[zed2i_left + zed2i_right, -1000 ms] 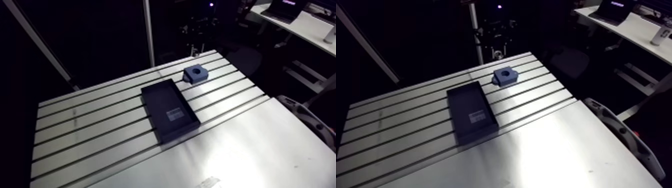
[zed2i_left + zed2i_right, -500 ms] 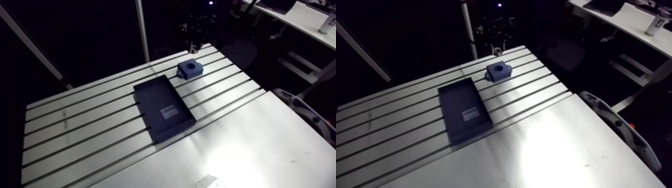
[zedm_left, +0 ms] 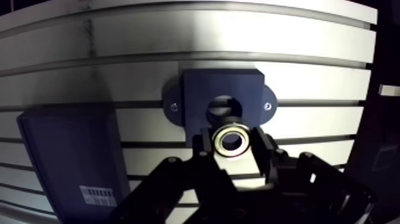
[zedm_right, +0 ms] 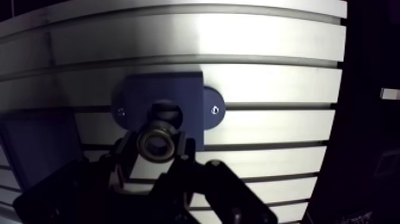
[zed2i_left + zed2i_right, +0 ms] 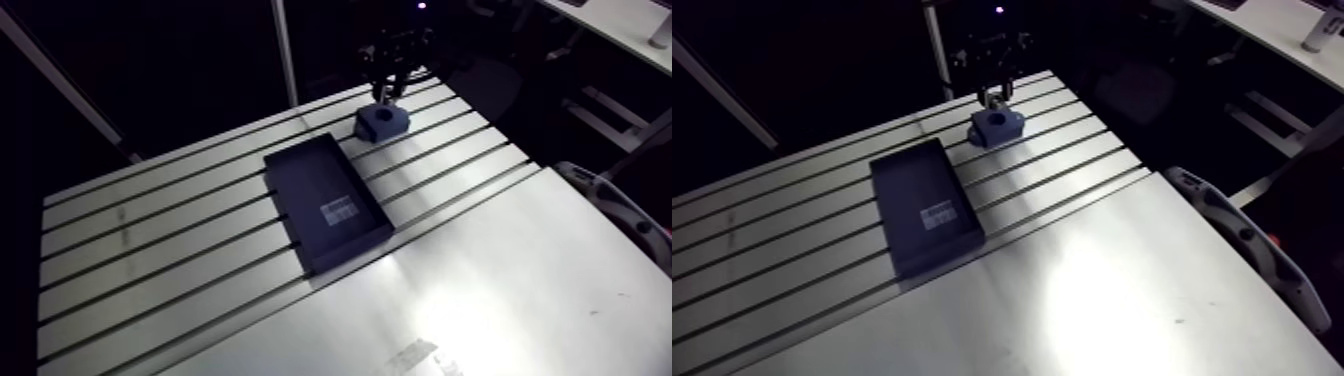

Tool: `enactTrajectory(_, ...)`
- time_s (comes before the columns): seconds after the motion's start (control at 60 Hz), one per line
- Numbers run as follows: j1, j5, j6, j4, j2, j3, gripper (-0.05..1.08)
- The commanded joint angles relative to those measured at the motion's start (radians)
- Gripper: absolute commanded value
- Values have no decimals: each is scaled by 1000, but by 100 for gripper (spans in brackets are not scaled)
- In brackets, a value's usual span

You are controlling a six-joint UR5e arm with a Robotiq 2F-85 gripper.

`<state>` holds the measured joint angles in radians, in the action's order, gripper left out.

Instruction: Pick up the bearing and press it into the housing until flush.

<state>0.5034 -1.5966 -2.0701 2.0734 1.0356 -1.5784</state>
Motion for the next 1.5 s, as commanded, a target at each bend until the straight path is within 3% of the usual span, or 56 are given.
enactTrajectory(0.017, -3, -3, 6, 10, -27, 5, 108)
enactTrajectory(0.75, -5, -7, 11, 29, -62, 13, 108)
enactTrajectory(1.05, -12, 0, 9, 29, -61, 19, 108)
enactTrajectory(1.5, -15, -10, 11, 29, -63, 18, 108)
